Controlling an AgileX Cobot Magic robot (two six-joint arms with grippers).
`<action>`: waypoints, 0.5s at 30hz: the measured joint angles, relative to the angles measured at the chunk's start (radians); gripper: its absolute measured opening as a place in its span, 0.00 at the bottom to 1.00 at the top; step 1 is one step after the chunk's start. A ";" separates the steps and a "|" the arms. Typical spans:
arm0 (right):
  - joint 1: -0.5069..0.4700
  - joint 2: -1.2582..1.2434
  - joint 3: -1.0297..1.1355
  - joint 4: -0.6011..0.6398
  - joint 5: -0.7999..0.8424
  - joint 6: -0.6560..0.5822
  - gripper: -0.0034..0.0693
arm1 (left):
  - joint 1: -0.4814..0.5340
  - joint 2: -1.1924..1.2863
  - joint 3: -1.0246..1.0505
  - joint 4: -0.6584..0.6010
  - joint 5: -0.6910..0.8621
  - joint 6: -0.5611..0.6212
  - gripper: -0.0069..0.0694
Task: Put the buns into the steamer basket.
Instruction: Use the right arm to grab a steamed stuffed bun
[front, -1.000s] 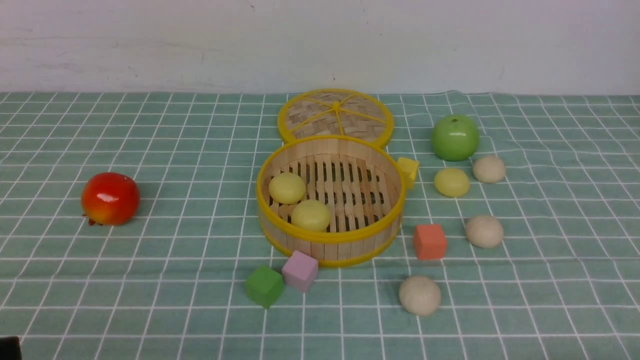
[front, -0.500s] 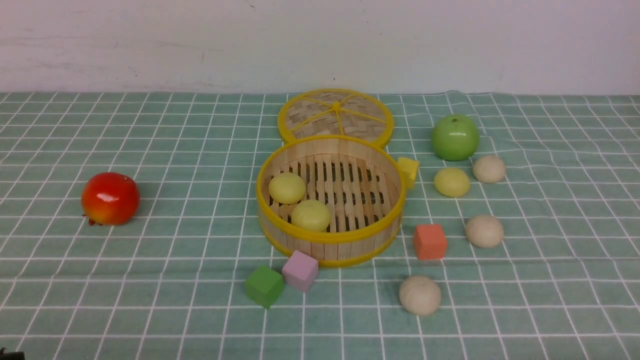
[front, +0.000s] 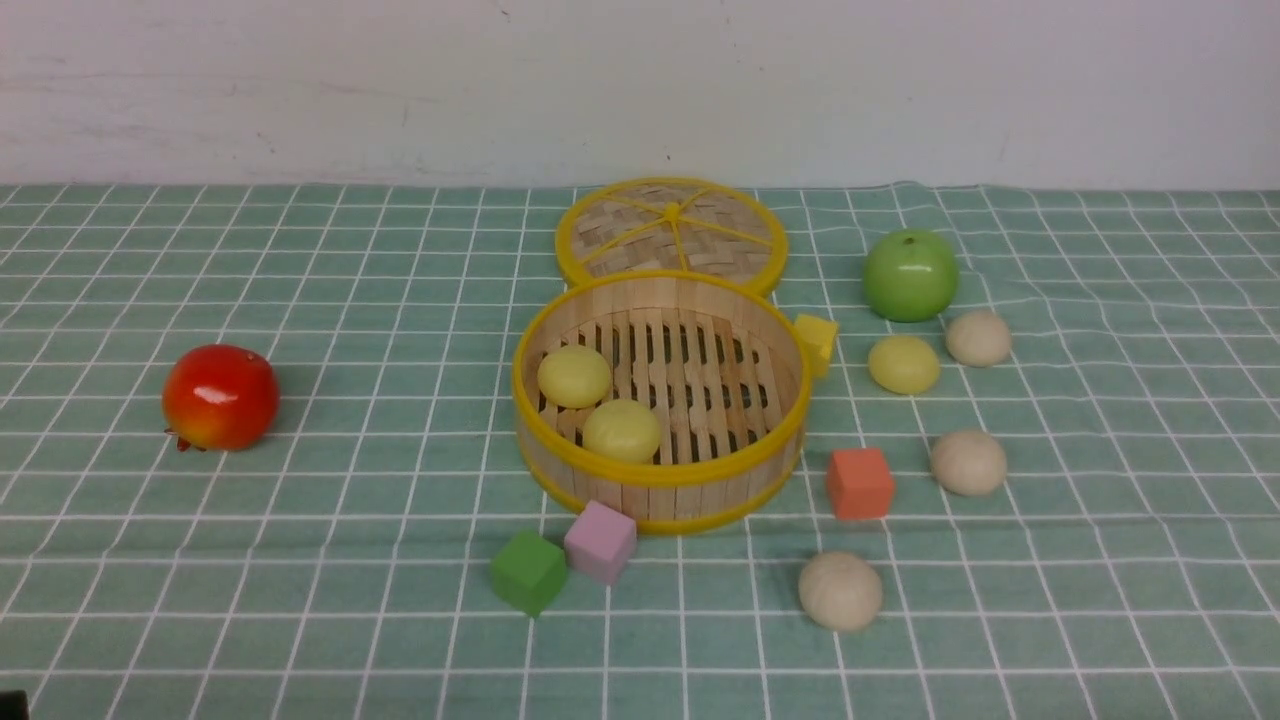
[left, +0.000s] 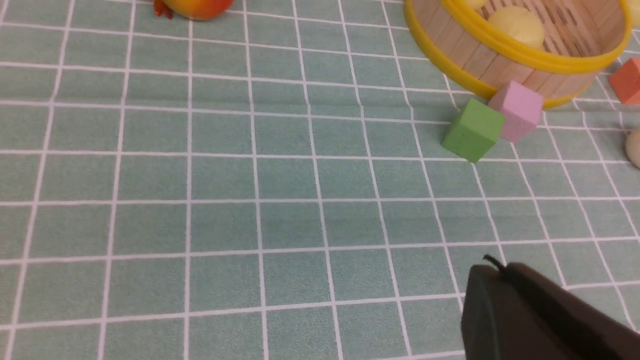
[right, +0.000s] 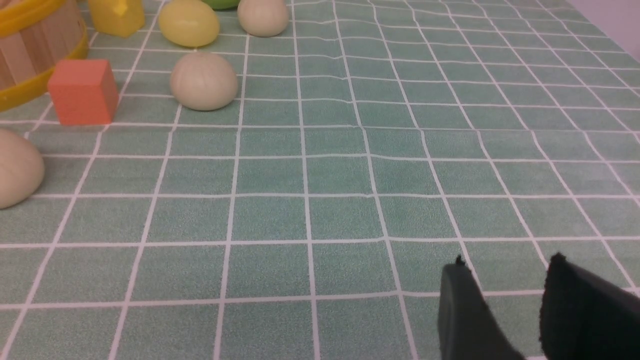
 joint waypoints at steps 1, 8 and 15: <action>0.000 0.000 0.000 0.000 0.000 0.000 0.38 | 0.000 0.000 0.000 0.001 0.000 0.000 0.08; 0.000 0.000 0.000 0.000 0.000 0.000 0.38 | 0.000 0.000 0.000 0.009 0.000 0.000 0.09; 0.000 0.000 0.000 0.000 0.000 0.000 0.38 | 0.000 0.000 0.000 0.009 0.000 0.000 0.09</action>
